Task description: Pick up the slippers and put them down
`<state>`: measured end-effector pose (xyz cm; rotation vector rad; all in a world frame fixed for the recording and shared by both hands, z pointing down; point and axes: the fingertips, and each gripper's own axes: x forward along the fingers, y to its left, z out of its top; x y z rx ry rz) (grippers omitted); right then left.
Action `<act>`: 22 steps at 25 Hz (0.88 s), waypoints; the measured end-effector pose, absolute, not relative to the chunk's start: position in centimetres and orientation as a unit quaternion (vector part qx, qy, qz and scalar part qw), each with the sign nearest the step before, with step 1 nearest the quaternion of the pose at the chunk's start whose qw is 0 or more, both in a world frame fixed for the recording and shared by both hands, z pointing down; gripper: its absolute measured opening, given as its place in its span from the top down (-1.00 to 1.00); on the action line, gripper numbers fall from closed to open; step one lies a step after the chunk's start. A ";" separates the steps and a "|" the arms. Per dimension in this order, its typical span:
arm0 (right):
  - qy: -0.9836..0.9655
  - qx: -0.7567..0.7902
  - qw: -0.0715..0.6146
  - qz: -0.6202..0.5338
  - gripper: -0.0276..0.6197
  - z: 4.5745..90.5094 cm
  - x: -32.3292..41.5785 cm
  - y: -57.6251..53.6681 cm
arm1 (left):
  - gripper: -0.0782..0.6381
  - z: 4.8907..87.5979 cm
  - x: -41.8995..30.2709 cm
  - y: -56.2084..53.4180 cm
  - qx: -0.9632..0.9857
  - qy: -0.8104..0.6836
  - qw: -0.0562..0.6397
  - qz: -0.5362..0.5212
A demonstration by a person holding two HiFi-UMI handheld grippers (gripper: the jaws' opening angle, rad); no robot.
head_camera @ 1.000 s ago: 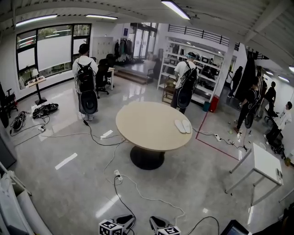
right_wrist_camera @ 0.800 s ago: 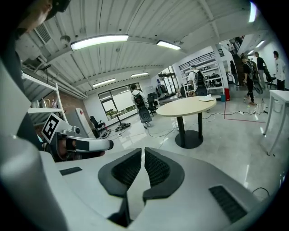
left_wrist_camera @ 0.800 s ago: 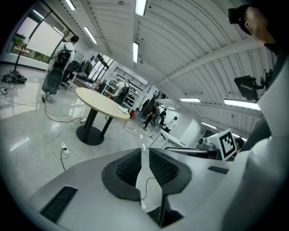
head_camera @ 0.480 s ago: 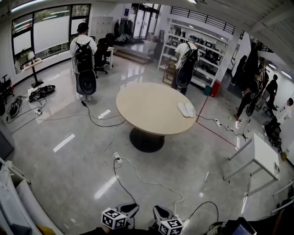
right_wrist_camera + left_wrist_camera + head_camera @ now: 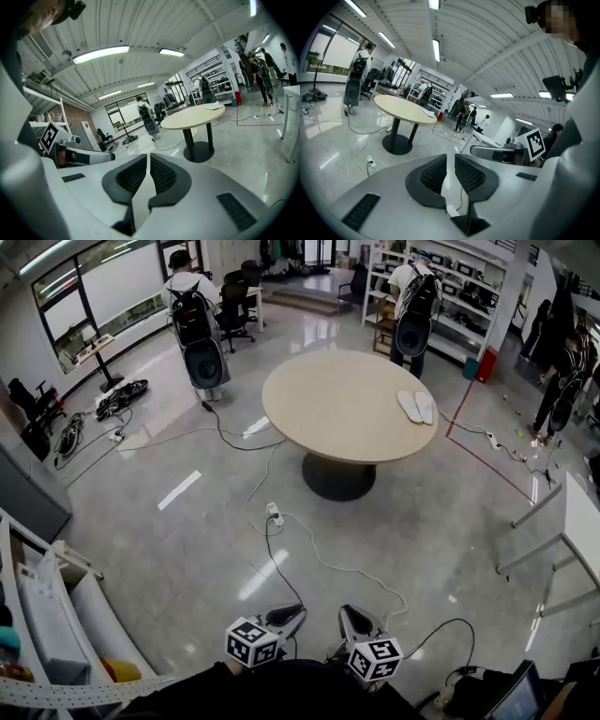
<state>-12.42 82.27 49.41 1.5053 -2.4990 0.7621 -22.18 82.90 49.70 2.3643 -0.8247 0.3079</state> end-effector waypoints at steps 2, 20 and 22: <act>-0.831 0.493 0.055 0.252 0.81 49.2 -9.7 81.2 | 0.59 49.4 -19.1 82.3 0.894 -0.312 0.295 0.126; -0.807 0.517 0.042 0.282 0.81 49.8 10.1 77.3 | 0.59 48.8 0.1 78.2 0.899 -0.288 0.295 0.150; -0.805 0.516 0.046 0.291 0.81 50.5 10.4 76.7 | 0.59 49.3 0.5 77.3 0.897 -0.287 0.300 0.153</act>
